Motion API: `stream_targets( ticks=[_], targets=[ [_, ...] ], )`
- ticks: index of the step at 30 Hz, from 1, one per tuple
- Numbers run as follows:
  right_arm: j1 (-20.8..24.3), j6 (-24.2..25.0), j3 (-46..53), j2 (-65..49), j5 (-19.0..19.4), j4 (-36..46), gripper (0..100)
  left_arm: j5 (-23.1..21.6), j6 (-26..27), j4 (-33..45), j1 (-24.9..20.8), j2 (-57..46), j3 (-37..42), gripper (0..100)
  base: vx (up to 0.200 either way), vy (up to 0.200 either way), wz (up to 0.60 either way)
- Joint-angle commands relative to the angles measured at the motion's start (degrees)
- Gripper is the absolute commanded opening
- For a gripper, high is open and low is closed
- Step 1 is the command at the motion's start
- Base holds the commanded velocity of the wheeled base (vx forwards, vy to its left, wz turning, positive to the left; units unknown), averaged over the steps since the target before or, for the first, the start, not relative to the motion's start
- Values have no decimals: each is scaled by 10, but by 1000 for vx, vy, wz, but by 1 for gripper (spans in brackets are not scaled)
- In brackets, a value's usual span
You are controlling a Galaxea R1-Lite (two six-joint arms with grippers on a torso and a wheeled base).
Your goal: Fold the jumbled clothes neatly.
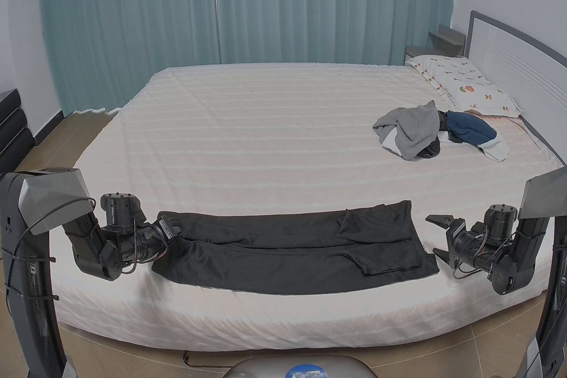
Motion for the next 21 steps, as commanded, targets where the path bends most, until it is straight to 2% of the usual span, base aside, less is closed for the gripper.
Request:
stream_targets(
  ticks=[1, 4, 10, 15, 21],
  targets=[
    [0, -1, 0, 1, 0, 0, 100, 0, -14, 2, -5, -27, 4, 0, 0, -200, 0],
    [0, 0, 0, 1, 0, 0, 100, 1, -41, 4, -5, -51, 5, 0, 0, -200, 0],
    [0, 0, 0, 1, 0, 0, 100, 14, -47, 33, -18, -80, 8, 0, 0, -200, 0],
    [0, 0, 1, 1, 0, -1, 100, 52, -47, 61, -50, -103, 7, 0, 0, -200, 0],
    [0, 0, 1, 1, 0, -1, 100, 63, -47, 105, -85, -132, -13, 0, 0, -200, 0]
  ],
)
